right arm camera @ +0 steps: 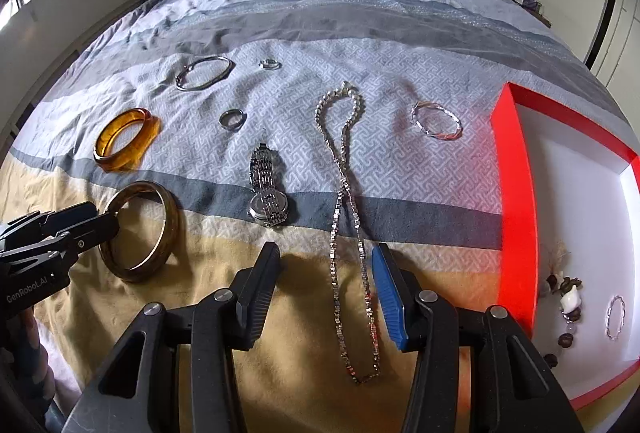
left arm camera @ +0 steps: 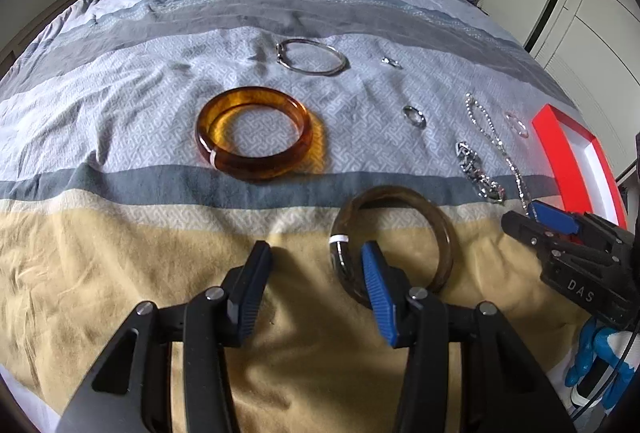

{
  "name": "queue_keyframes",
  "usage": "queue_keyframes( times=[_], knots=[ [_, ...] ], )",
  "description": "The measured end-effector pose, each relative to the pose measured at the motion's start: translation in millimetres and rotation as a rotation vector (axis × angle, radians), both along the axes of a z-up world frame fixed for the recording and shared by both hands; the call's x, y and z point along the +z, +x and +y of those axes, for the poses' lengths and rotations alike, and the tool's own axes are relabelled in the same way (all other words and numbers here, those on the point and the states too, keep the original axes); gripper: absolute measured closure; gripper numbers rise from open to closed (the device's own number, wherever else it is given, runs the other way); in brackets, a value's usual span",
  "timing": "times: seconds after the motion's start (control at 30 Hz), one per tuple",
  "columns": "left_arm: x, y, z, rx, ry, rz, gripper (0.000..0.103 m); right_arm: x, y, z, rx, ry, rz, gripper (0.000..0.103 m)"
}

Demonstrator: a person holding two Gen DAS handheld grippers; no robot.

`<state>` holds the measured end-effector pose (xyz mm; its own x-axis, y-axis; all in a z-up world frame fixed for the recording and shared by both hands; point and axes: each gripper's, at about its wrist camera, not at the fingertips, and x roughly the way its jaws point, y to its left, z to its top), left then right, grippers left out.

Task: Organize jewelry
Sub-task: 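Grasp the dark brown bangle with the left gripper while the right gripper grasps the silver chain necklace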

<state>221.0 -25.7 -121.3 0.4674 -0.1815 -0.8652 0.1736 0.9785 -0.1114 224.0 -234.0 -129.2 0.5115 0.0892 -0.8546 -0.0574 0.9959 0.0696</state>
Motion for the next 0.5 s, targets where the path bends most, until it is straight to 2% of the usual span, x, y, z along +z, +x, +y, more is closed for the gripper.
queue_keyframes(
  times=[0.23, 0.33, 0.43, 0.5],
  knots=[
    [-9.8, 8.9, -8.8, -0.005, 0.033, 0.014, 0.059, -12.1, 6.5, -7.0, -0.032, 0.033, 0.008, 0.056],
    [-10.9, 12.6, -12.6, -0.017, 0.046, 0.007, 0.059, -13.2, 8.4, -10.3, -0.045, 0.044, 0.006, 0.063],
    [-9.5, 13.3, -14.5, -0.023, 0.062, -0.005, 0.065, -12.9, 11.1, -15.1, -0.060, 0.049, 0.008, 0.078],
    [-7.4, 12.8, -15.5, -0.024, 0.076, -0.017, 0.078, -12.0, 13.3, -18.8, -0.072, 0.048, 0.014, 0.097]
  ],
)
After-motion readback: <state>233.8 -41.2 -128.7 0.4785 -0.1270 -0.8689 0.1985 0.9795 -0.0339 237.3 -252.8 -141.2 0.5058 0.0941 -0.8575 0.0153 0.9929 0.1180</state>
